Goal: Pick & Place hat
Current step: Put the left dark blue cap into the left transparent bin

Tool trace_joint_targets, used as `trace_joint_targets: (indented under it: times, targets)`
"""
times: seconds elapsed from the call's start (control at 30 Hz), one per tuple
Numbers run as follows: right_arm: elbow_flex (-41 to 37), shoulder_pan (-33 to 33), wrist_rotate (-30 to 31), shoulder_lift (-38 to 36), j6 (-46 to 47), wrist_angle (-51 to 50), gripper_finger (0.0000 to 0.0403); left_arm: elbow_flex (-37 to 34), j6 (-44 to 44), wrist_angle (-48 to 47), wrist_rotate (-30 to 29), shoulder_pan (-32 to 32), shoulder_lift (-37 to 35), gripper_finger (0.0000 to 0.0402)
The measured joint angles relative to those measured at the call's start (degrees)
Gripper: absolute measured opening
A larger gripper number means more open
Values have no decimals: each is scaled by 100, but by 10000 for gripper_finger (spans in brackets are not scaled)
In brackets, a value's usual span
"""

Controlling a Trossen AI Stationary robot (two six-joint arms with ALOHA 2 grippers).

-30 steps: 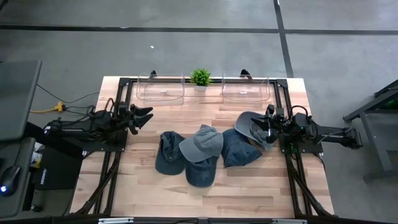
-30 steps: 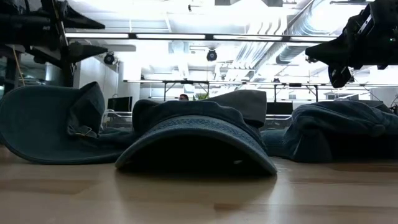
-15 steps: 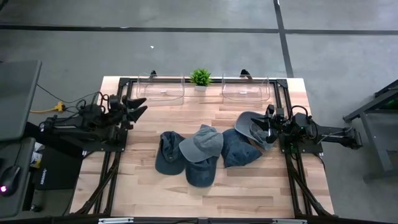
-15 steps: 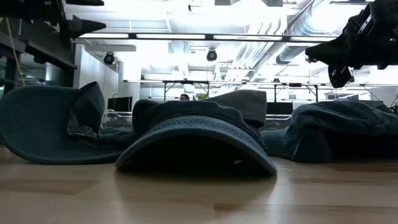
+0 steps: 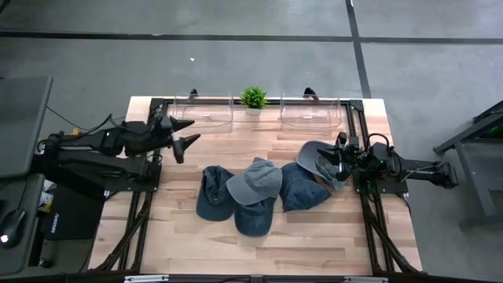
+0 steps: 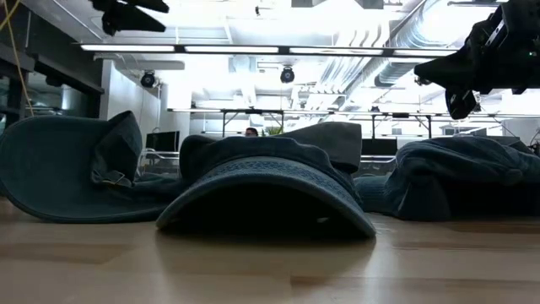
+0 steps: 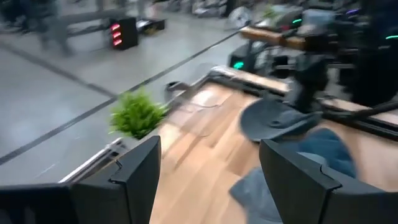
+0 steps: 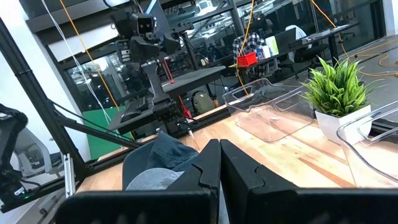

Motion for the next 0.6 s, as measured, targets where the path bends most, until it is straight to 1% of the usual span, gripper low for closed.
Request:
trace_joint_targets:
  times: [0.1,0.17,0.23,0.33,0.43,0.6]
  targets:
    - [1,-2,0,-1,-2,1,1,475,-521,-150,-263,2,555,248]
    - [-1,-2,-2,-1,0,-1,1,779,-775,-288,-319,2,834,248]
    - [0,0,0,1,0,-1,1,1122,-1008,-600,-421,2,1083,248]
    - [1,-2,-1,1,-1,1,1,1670,-1448,-1294,-576,2,1495,248]
    - [1,0,0,1,0,1,1,2248,-1929,-2058,-588,2,1930,248]
    - [-1,0,-2,-1,-2,1,1,3344,-3225,-3534,-435,2,2697,248]
